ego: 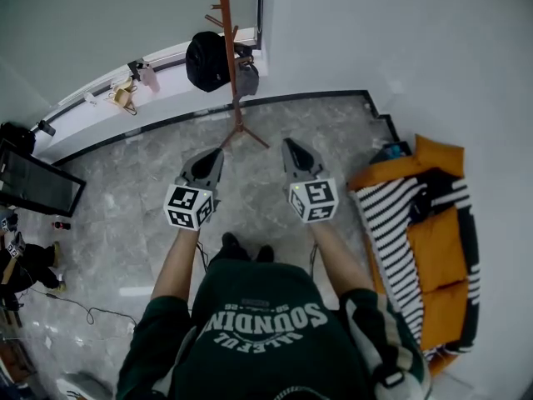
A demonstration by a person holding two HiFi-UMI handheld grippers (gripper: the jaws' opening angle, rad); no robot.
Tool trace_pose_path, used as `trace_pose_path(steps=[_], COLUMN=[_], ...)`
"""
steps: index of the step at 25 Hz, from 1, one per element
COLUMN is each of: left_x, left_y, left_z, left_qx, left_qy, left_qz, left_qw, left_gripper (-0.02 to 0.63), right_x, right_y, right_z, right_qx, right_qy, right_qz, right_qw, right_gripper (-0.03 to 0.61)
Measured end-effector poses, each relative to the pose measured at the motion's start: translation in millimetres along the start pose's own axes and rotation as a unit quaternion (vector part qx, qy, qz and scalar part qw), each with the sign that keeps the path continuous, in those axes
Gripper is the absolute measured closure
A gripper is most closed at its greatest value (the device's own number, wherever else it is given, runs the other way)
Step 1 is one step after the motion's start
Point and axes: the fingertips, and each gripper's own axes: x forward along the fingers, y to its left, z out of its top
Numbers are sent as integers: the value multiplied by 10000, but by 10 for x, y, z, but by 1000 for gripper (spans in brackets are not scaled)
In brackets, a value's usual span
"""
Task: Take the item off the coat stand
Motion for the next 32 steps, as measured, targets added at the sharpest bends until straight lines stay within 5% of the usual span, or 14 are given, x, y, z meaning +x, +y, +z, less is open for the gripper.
trace_pose_path(steps=[17,32], left_x=[375,1575], left_y=[143,1215], left_z=[-68,44], left_qx=[-201,-441], left_qy=[46,170], left_qz=[97,-139], left_qw=[9997,9988], left_gripper=[614,614], right_x=[276,1768], right_y=[-200,-673], right_z=[-135,-168], right_qx=[12,-10], right_qy=[207,558], right_qz=[215,133], right_qw=[9996,9984], right_gripper=[578,578])
